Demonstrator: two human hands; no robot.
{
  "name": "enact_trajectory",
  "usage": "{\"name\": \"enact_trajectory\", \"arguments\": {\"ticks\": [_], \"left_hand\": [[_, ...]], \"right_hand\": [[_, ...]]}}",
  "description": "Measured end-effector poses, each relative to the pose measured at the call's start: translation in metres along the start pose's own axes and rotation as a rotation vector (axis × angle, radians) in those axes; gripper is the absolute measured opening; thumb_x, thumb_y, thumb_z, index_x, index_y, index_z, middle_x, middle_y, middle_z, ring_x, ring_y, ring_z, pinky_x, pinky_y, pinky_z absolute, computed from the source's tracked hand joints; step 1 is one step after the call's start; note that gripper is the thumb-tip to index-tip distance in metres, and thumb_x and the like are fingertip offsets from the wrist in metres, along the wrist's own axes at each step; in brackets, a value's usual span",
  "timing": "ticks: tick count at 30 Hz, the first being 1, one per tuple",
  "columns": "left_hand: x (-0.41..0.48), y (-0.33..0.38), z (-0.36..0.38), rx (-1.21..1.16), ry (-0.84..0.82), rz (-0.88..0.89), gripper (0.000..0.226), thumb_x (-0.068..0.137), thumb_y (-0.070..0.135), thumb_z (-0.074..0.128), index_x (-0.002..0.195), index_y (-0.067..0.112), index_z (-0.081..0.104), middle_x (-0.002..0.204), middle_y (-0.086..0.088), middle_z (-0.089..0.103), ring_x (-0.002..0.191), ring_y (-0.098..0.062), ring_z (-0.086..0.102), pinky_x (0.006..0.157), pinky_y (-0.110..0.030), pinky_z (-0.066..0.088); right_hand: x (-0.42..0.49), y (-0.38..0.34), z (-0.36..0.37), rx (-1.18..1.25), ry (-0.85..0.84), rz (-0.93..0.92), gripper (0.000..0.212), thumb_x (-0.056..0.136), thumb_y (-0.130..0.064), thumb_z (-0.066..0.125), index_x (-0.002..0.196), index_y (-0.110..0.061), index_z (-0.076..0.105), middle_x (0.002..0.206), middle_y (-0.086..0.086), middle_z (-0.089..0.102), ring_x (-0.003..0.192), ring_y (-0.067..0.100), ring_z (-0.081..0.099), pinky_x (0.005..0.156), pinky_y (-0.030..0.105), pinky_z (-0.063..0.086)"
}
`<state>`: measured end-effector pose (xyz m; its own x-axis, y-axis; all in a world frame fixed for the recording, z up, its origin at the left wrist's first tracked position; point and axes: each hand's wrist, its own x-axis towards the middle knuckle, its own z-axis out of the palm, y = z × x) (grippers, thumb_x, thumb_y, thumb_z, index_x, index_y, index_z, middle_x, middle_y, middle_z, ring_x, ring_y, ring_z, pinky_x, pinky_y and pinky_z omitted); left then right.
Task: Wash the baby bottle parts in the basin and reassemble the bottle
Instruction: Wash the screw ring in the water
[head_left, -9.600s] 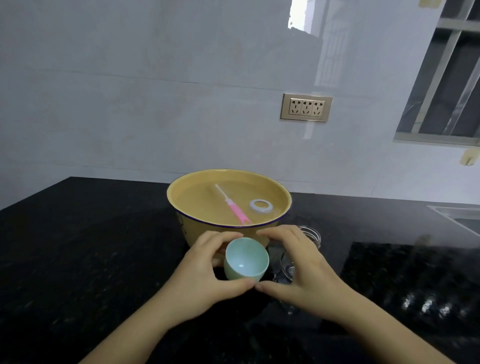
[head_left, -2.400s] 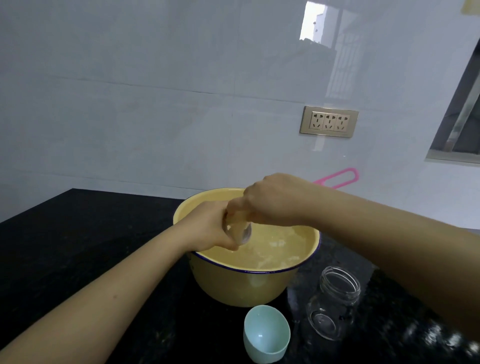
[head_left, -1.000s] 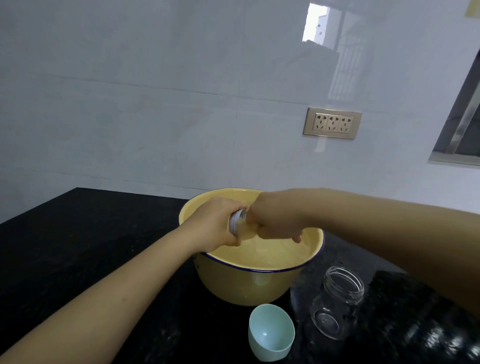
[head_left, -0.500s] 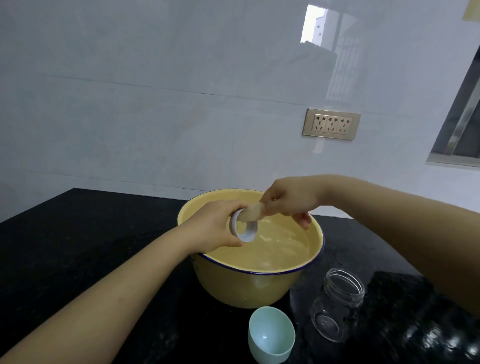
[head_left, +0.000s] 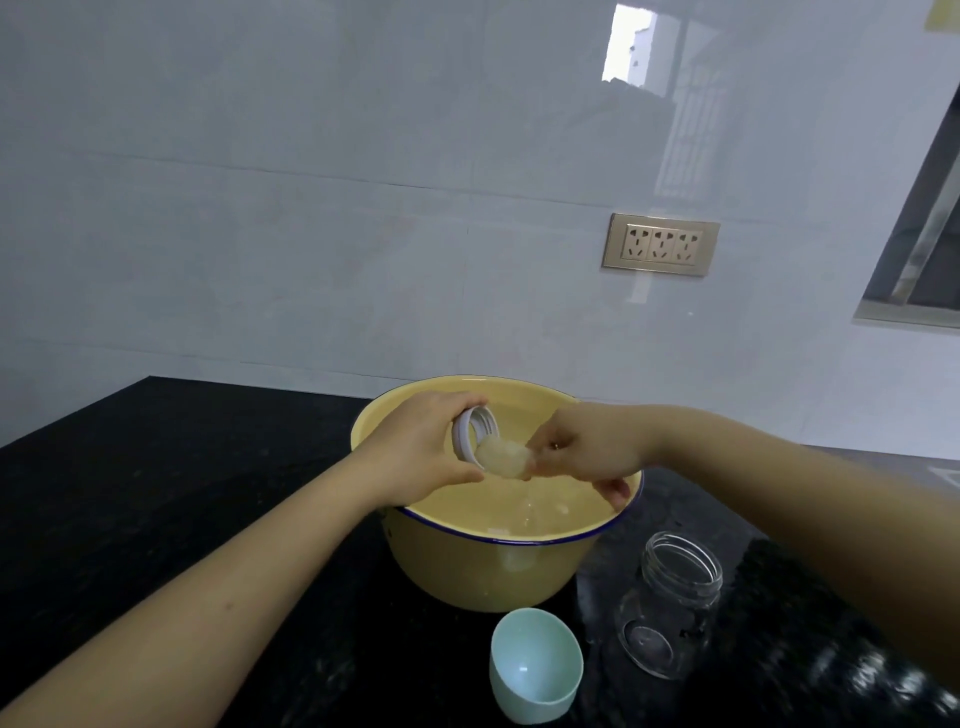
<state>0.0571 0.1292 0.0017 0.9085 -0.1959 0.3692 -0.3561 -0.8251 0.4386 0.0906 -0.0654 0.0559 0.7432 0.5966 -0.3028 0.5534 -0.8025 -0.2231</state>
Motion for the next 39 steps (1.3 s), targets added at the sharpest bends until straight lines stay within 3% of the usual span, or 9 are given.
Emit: {"name": "enact_trajectory", "arguments": {"ticks": [7, 12, 16, 19, 23, 27, 30, 34, 39], "left_hand": [[0.001, 0.000, 0.001, -0.036, -0.024, -0.082, 0.074, 0.079, 0.038, 0.072, 0.141, 0.030, 0.034, 0.127, 0.008, 0.055, 0.116, -0.010, 0.052, 0.098, -0.027, 0.045], [0.005, -0.003, 0.004, -0.016, -0.086, -0.132, 0.028, 0.087, 0.051, 0.056, 0.099, 0.028, 0.047, 0.076, 0.005, 0.059, 0.064, -0.014, 0.050, 0.060, -0.029, 0.042], [0.008, -0.005, 0.005, -0.148, -0.101, -0.106, 0.019, 0.093, 0.038, 0.052, 0.076, 0.031, 0.051, 0.086, 0.016, 0.067, 0.079, 0.001, 0.058, 0.072, -0.019, 0.046], [0.011, -0.004, 0.001, -0.149, -0.039, -0.100, 0.024, 0.088, 0.033, 0.062, 0.064, 0.031, 0.059, 0.064, 0.011, 0.052, 0.062, -0.003, 0.046, 0.057, -0.018, 0.032], [0.014, -0.004, -0.005, -0.162, -0.050, -0.286, 0.024, 0.087, 0.037, 0.062, 0.068, 0.027, 0.073, 0.058, 0.015, 0.057, 0.068, -0.003, 0.047, 0.060, -0.017, 0.030], [0.017, 0.003, -0.006, -0.259, -0.161, -0.372, 0.029, 0.088, 0.038, 0.061, 0.089, 0.014, 0.076, 0.094, -0.001, 0.067, 0.089, -0.014, 0.056, 0.069, -0.019, 0.038], [0.019, 0.007, -0.002, -0.272, -0.157, -0.377, 0.034, 0.089, 0.037, 0.059, 0.083, 0.006, 0.074, 0.081, -0.004, 0.060, 0.077, -0.016, 0.053, 0.070, -0.025, 0.040], [0.025, 0.006, 0.003, -0.298, -0.118, -0.435, 0.033, 0.089, 0.030, 0.060, 0.088, -0.001, 0.071, 0.085, -0.014, 0.067, 0.074, -0.021, 0.060, 0.071, -0.030, 0.051], [0.027, -0.001, 0.010, -0.522, -0.127, -0.560, 0.024, 0.089, 0.021, 0.063, 0.086, -0.001, 0.068, 0.075, -0.008, 0.064, 0.061, -0.014, 0.060, 0.064, -0.022, 0.057]], "right_hand": [[-0.007, 0.006, 0.000, -0.131, 0.205, -0.112, 0.030, 0.096, -0.032, 0.046, 0.072, -0.015, 0.047, 0.056, -0.003, 0.042, 0.053, 0.020, 0.057, 0.064, 0.034, 0.048], [-0.012, 0.016, -0.007, -0.125, 0.303, -0.017, 0.042, 0.092, -0.051, 0.047, 0.113, -0.017, 0.062, 0.086, 0.001, 0.062, 0.081, 0.022, 0.059, 0.077, 0.033, 0.047], [-0.013, 0.022, 0.002, -0.179, 0.303, 0.034, 0.046, 0.095, -0.056, 0.034, 0.117, -0.028, 0.062, 0.087, -0.007, 0.063, 0.088, 0.015, 0.055, 0.081, 0.029, 0.044], [-0.010, 0.024, 0.013, -0.350, 0.308, 0.056, 0.046, 0.094, -0.058, 0.031, 0.107, -0.028, 0.063, 0.093, -0.004, 0.066, 0.095, 0.017, 0.059, 0.083, 0.033, 0.048], [-0.001, 0.017, 0.022, -0.621, 0.351, -0.023, 0.035, 0.099, -0.041, 0.030, 0.107, -0.032, 0.063, 0.103, -0.004, 0.063, 0.100, 0.023, 0.058, 0.068, 0.028, 0.039], [0.009, 0.010, 0.028, -0.643, 0.284, -0.042, 0.039, 0.095, -0.021, 0.037, 0.127, -0.033, 0.056, 0.121, 0.000, 0.056, 0.115, 0.022, 0.053, 0.076, 0.026, 0.037], [0.014, 0.005, 0.032, -0.614, 0.183, -0.017, 0.036, 0.090, -0.014, 0.042, 0.121, -0.020, 0.059, 0.118, 0.005, 0.055, 0.109, 0.025, 0.054, 0.085, 0.035, 0.048], [0.018, 0.000, 0.033, -0.563, 0.026, 0.044, 0.029, 0.090, -0.011, 0.045, 0.118, -0.007, 0.053, 0.118, 0.013, 0.056, 0.099, 0.027, 0.053, 0.076, 0.035, 0.043], [0.019, 0.006, 0.033, -0.435, 0.139, 0.090, 0.056, 0.092, -0.013, 0.041, 0.144, -0.032, 0.035, 0.142, 0.000, 0.045, 0.126, 0.022, 0.046, 0.094, 0.032, 0.042]]}}
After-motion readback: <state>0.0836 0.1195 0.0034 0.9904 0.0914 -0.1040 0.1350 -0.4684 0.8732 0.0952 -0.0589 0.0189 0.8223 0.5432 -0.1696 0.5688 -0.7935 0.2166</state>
